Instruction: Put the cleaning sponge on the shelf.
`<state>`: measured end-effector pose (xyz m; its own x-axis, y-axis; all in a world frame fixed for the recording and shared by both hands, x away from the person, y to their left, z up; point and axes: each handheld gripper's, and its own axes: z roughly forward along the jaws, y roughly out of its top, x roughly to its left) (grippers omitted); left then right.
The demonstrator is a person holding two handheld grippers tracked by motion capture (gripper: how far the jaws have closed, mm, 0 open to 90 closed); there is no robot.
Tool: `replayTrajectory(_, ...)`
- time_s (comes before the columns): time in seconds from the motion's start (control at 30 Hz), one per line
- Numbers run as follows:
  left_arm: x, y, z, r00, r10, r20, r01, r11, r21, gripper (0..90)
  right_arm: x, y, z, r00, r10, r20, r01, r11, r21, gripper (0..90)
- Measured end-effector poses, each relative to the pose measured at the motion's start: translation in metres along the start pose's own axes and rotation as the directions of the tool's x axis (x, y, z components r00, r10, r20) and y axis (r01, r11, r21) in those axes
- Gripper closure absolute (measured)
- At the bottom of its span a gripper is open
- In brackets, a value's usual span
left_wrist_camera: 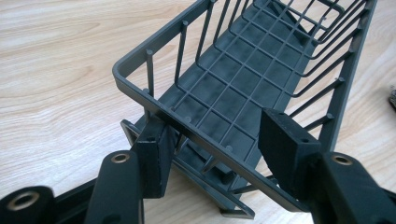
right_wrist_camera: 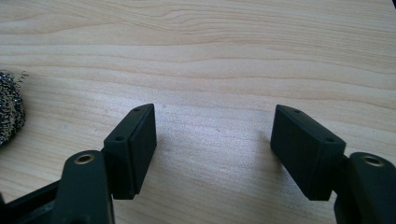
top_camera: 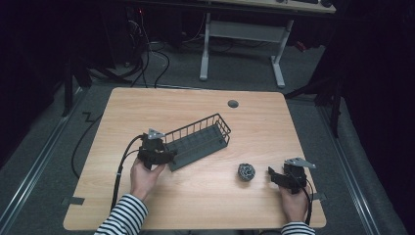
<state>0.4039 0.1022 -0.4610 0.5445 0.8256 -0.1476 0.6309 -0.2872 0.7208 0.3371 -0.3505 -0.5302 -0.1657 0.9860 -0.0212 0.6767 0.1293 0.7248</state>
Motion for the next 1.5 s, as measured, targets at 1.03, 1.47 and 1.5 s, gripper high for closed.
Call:
replayTrajectory(1.03,-0.004,-0.002,-0.007,0.9986,-0.033,0.042,0.033,0.9995,0.004,28.5,0.0,0.0,0.0,1.0,0.001,-0.001,-0.001,1.0,-0.002,31.7)
replayTrajectory(1.47,0.01,-0.013,-0.037,0.9989,-0.016,0.043,0.02,0.9931,-0.116,22.0,0.0,0.0,0.0,1.0,0.003,-0.002,-0.003,1.0,-0.001,31.8)
replayTrajectory(1.5,0.013,-0.016,-0.041,0.9992,-0.013,0.038,0.018,0.9918,-0.126,22.0,0.0,0.0,0.0,1.0,0.0,-0.002,0.0,1.0,-0.002,31.8)
